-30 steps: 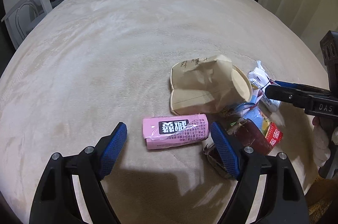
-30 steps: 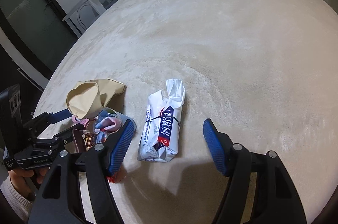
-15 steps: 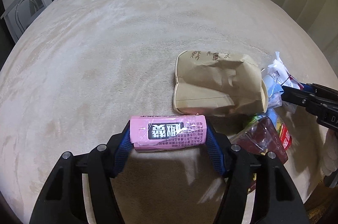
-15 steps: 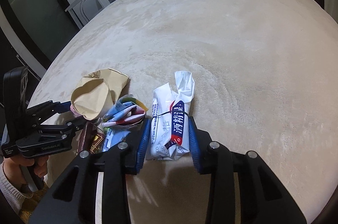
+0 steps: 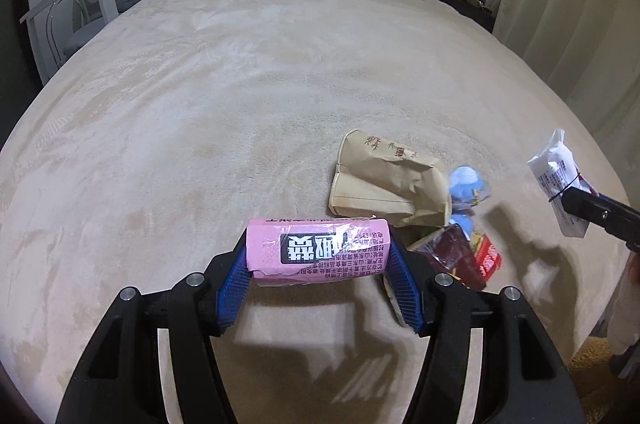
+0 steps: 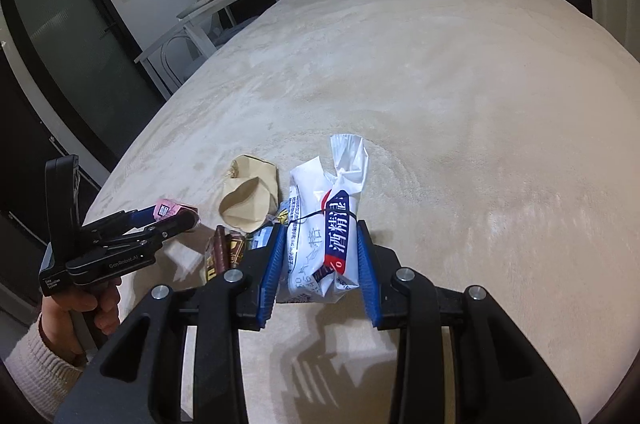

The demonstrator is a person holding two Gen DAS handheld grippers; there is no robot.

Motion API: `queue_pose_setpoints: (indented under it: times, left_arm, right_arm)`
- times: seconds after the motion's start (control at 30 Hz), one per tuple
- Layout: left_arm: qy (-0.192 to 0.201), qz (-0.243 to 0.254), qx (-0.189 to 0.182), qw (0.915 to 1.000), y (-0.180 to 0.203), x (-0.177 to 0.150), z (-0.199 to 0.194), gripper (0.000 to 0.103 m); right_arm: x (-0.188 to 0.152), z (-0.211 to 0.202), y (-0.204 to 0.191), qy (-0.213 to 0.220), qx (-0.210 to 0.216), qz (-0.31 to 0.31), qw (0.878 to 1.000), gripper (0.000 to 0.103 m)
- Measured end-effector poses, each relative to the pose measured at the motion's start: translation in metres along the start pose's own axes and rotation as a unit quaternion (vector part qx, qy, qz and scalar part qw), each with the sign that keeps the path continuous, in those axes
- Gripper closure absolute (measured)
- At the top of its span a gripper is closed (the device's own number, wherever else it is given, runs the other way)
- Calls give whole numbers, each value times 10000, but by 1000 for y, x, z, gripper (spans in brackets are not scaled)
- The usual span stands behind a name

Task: Collect trash
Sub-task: 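Grasp the pink drink carton with the left tool while the right tool grasps the white wrapper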

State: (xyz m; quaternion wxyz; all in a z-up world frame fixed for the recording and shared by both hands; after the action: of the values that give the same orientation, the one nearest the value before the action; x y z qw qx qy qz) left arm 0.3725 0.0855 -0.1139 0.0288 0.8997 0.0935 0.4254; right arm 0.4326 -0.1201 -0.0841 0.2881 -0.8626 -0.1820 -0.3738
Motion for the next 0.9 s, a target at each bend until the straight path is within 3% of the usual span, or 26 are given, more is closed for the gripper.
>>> queue_pose_setpoints:
  times: [0.3, 0.67, 0.9]
  left_arm:
    - [782, -51, -188, 9967, 14, 0, -64, 42]
    - [1213, -309, -719, 9895, 32, -39, -122, 42]
    - [1390, -72, -972, 9855, 59, -75, -158, 42]
  right_arm:
    - [-29, -58, -20, 437, 55, 22, 9990, 67]
    - [-83, -114, -48, 728, 167, -170, 9971, 67]
    - [-112, -141, -64, 808, 301, -187, 9961, 67]
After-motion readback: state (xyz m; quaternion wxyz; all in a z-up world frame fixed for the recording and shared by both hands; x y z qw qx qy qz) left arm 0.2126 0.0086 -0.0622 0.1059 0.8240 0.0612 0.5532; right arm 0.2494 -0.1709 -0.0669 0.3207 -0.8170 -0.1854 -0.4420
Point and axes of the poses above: each gripper's, at about its wrist camera, not at the fingertips, and z roughly the way its jaws point, y to its right, x to its top, the point moved 9 cm from there along z, roughly the way its jaws point, and after that the axes turned 12 degrees about y, right-handed, at the moved point
